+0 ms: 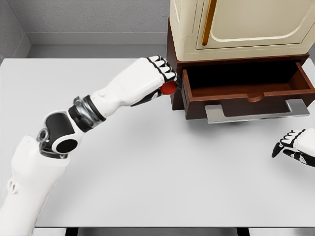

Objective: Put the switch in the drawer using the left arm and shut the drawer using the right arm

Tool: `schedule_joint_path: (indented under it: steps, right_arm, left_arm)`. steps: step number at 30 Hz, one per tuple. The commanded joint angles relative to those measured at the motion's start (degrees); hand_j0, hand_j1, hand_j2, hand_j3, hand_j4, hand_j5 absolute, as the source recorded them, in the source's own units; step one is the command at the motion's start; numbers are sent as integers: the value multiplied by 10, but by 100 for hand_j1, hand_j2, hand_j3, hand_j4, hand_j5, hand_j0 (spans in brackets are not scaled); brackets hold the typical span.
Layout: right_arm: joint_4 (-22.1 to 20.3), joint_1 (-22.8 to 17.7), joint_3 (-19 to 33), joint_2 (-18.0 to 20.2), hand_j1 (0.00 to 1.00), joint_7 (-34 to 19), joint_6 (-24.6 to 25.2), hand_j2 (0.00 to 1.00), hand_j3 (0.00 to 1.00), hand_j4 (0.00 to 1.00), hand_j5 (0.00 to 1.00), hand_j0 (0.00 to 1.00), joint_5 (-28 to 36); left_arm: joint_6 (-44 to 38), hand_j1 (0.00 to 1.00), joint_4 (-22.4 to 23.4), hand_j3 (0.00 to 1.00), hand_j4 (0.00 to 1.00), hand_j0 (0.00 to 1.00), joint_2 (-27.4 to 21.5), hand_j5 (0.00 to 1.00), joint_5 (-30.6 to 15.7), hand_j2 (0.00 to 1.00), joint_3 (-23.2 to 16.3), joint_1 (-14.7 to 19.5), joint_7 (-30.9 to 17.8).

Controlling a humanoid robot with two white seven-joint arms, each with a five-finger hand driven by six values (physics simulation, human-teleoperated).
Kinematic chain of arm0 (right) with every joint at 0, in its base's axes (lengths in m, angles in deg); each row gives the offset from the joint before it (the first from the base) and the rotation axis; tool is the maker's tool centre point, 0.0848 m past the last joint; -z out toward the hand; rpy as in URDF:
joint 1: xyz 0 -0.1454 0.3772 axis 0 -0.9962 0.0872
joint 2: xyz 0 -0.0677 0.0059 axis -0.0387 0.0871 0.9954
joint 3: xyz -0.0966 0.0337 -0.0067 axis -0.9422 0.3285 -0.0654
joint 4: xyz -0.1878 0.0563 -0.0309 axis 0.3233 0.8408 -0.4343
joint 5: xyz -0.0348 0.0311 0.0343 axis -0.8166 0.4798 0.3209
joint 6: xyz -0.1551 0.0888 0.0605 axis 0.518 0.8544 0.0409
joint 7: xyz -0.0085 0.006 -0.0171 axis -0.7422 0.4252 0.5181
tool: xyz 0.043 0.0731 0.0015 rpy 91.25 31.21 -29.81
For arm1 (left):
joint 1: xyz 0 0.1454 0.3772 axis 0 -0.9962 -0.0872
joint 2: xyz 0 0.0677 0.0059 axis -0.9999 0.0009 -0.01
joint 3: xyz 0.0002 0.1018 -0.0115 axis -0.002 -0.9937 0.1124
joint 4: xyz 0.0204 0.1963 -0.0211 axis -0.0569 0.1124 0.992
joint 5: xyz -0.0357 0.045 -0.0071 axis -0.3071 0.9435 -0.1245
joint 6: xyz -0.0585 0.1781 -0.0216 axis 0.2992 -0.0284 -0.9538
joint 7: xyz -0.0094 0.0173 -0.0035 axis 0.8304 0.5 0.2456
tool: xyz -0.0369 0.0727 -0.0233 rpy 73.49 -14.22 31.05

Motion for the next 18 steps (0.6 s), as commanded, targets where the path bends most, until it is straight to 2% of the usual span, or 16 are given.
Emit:
schedule_joint_path:
  steps: [1, 3, 5, 10, 12, 14, 18]
  right_arm:
    - [-1, 0, 0, 1, 46, 0, 1, 46, 46, 46, 46, 46, 4]
    - [0, 0, 0, 1, 46, 0, 1, 46, 46, 46, 46, 46, 4]
    - [0, 0, 0, 1, 46, 0, 1, 46, 46, 46, 46, 46, 4]
    - [0, 1, 0, 1, 46, 0, 1, 46, 46, 46, 46, 46, 4]
    - [0, 1, 0, 1, 46, 0, 1, 46, 46, 46, 46, 46, 4]
    - [1, 1, 0, 1, 46, 0, 1, 46, 46, 46, 46, 46, 4]
    - [1, 1, 0, 1, 46, 0, 1, 46, 46, 46, 46, 46, 4]
  left_arm:
    - [0, 45, 0, 45, 45, 45, 2, 45, 4, 45, -14, 1, 1]
    - [-2, 45, 0, 45, 45, 45, 2, 45, 9, 45, -21, 11, 1]
    - [-4, 45, 1, 45, 45, 45, 22, 45, 34, 45, -25, 15, 0]
    - [-8, 45, 1, 45, 45, 45, 41, 45, 56, 45, -31, 30, -1]
    - [-9, 45, 4, 45, 45, 45, 46, 45, 65, 45, -45, 40, -1]
    - [-9, 45, 9, 45, 45, 45, 66, 45, 87, 45, -48, 43, -1]
    - [-9, 45, 13, 45, 45, 45, 77, 45, 90, 45, -49, 49, -1]
